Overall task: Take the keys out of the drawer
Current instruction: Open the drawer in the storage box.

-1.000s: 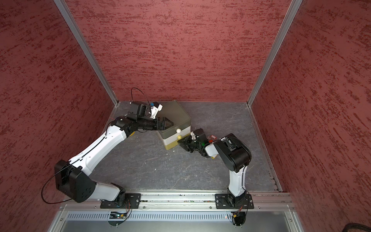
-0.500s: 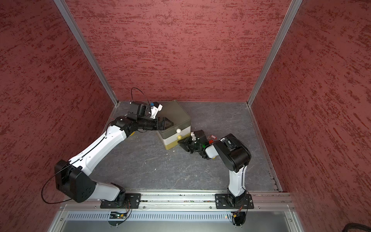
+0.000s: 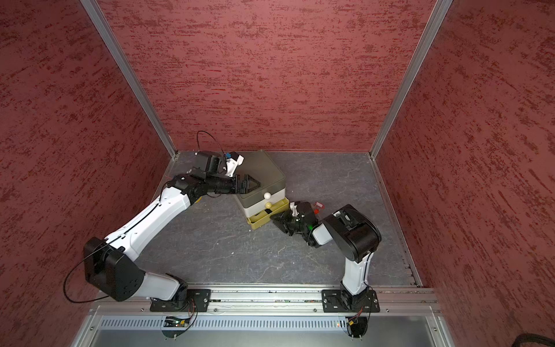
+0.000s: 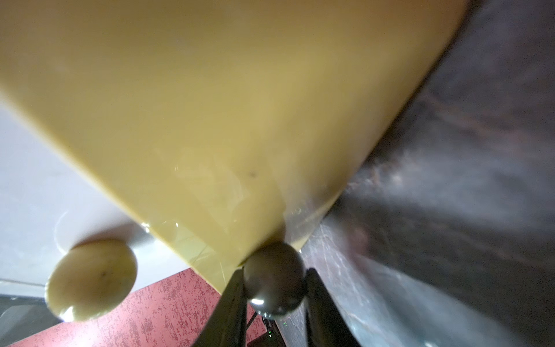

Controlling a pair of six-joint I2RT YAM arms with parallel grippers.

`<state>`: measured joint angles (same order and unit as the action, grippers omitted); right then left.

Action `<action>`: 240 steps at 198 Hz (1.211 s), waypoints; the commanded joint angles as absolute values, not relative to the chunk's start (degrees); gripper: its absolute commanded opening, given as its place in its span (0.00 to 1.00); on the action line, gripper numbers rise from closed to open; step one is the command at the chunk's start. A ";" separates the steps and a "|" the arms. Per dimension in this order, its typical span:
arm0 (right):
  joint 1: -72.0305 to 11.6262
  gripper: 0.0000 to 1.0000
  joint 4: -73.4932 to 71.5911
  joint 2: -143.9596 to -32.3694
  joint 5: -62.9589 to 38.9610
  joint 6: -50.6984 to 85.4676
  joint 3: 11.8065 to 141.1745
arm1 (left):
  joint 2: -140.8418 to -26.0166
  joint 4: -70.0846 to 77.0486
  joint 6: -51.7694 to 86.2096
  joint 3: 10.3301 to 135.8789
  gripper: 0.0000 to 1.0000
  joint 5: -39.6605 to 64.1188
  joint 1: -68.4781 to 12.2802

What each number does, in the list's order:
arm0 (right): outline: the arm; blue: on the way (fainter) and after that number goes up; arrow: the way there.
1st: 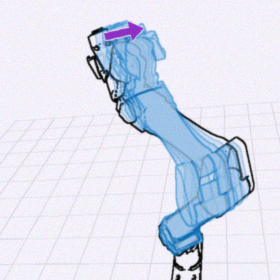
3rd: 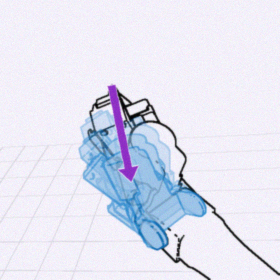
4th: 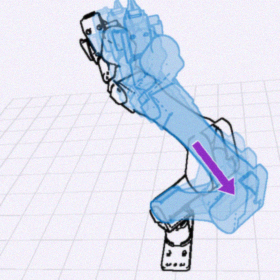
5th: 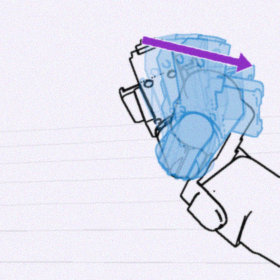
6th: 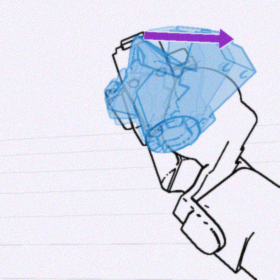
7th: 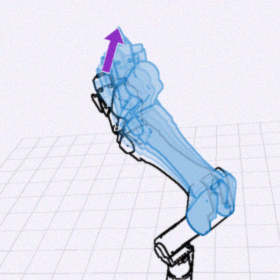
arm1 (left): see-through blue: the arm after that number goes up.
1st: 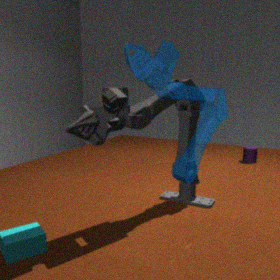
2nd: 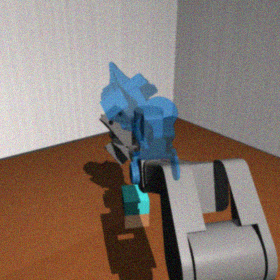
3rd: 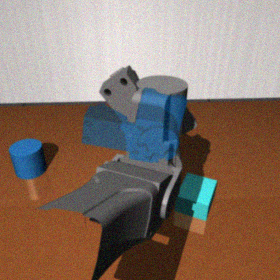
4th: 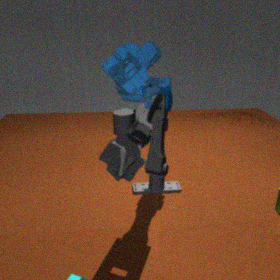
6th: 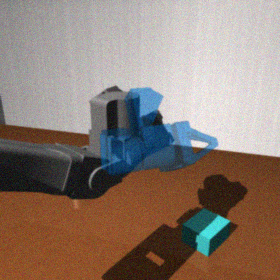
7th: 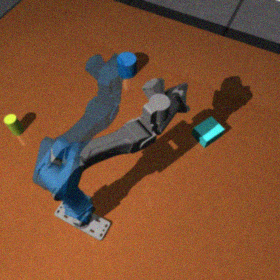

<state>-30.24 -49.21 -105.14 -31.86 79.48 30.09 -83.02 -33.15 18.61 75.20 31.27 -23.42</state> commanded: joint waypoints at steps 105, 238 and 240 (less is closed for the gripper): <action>-30.59 0.20 -41.43 -90.55 -28.77 76.53 17.85 | -83.73 -33.78 18.41 74.25 1.00 31.20 -23.38; -30.59 0.20 -19.39 -66.02 -24.72 70.76 9.22 | -85.20 -33.75 18.45 74.53 1.00 30.89 -24.17; -30.59 0.20 -19.09 -65.77 -24.68 70.69 9.23 | -85.24 -33.68 18.48 74.57 1.00 30.86 -24.17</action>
<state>-30.28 -26.72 -68.90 -27.11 72.88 10.00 -83.44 -32.36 18.61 75.20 31.22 -23.79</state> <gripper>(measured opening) 0.306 0.996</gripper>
